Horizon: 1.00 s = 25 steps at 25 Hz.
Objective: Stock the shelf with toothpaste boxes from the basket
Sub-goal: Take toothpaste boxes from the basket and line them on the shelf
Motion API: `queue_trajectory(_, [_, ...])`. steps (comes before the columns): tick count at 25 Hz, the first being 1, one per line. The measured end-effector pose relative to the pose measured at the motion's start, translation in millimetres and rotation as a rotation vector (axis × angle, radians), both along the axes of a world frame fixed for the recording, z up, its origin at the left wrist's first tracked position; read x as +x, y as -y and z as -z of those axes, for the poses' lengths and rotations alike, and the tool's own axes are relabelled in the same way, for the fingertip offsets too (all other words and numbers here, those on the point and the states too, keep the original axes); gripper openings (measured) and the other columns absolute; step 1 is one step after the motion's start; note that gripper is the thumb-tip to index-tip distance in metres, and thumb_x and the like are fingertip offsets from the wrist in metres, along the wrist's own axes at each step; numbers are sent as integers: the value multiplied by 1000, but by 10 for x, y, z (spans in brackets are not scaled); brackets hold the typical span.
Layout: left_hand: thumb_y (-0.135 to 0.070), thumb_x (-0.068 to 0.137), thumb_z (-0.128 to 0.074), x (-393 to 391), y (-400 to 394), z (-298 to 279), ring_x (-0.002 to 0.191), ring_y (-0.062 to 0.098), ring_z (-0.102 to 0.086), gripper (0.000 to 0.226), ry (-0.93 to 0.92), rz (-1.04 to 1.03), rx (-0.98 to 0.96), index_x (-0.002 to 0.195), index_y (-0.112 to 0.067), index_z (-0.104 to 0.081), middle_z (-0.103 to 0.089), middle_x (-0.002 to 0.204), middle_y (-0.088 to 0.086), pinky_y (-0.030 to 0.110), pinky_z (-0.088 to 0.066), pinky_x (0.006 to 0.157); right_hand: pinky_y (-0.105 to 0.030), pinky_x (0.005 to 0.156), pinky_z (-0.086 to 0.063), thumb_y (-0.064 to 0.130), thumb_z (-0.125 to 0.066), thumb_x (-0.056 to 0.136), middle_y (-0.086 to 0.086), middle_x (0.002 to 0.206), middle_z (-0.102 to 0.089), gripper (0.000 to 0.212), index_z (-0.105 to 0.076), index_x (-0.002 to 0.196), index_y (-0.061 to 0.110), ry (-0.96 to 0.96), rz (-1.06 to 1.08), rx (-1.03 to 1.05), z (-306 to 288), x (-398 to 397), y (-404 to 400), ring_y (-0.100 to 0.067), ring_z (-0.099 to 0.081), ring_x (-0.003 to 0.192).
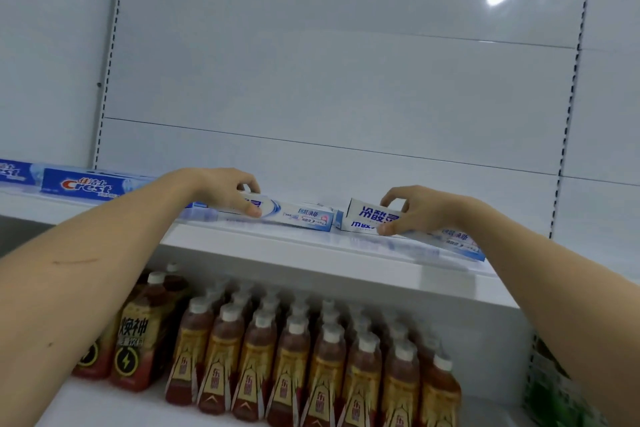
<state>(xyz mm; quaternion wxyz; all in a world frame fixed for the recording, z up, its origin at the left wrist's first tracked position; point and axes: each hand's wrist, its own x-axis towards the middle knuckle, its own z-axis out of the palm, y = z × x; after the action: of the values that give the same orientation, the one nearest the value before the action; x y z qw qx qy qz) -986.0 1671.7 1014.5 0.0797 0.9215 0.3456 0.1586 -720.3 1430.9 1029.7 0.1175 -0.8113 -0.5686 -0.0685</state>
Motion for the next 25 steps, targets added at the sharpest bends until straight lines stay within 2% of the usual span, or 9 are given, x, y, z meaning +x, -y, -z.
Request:
queue_trajectory(3, [-49,84,-70,83,-43,-39,111,20,-55,53,-116,-62,2,132,-34,-52,-52,132,-1,31,-44,93,-36,96,-46,55,-72,79,14,98,-49,57,-53,128,33,50,-20,-58,74,137,-151,-14,-55,91])
queue_trajectory(5, [-46,84,-71,114,-20,-76,113,20,-55,53,-125,-78,-22,133,-35,-54,-53,135,0,33,-44,96,-36,99,-42,54,-71,81,9,107,-44,57,-53,131,33,75,-23,-53,105,170,-235,-17,-50,99])
queue_trajectory(8, [-49,83,-71,157,86,-139,118,21,-53,59,-149,-85,-16,137,-34,-51,-54,137,0,38,-41,105,-38,102,-44,50,-70,82,7,113,-46,56,-53,132,33,90,-32,-56,109,183,-322,-19,-52,100])
queue_trajectory(11, [-57,85,-65,166,189,-179,122,22,-52,64,-100,-91,-14,141,-33,-46,-51,141,-1,40,-39,109,-41,101,-46,52,-70,81,5,121,-52,56,-54,130,32,77,-8,-45,54,154,-344,-20,-56,100])
queue_trajectory(14, [-61,88,-56,159,314,-155,126,23,-50,65,-36,-68,-5,144,-31,-43,-48,145,1,40,-35,111,-40,102,-42,52,-63,87,2,127,-52,49,-57,128,25,12,-3,77,18,45,-300,-19,-51,103])
queue_trajectory(17, [-58,91,-54,141,490,-90,128,23,-49,63,95,-10,-16,146,-29,-41,-45,148,3,35,-33,106,-40,99,-43,51,-57,92,-2,129,-54,43,-59,123,22,-52,-1,187,25,-157,-220,-21,-54,104])
queue_trajectory(21, [-53,96,-49,145,723,29,127,23,-48,59,372,99,-173,147,-26,-40,-41,151,6,34,-37,102,-33,86,-44,45,-53,96,-2,117,-57,42,-57,126,16,-364,-72,360,174,-560,-50,-20,-57,99])
queue_trajectory(25, [-49,101,-40,113,1039,170,136,19,-40,53,642,169,-302,147,-22,-41,-40,152,-1,29,-33,101,-36,97,-45,46,-48,99,-1,127,-58,43,-55,130,16,-595,-184,493,391,-983,73,-18,-56,111])
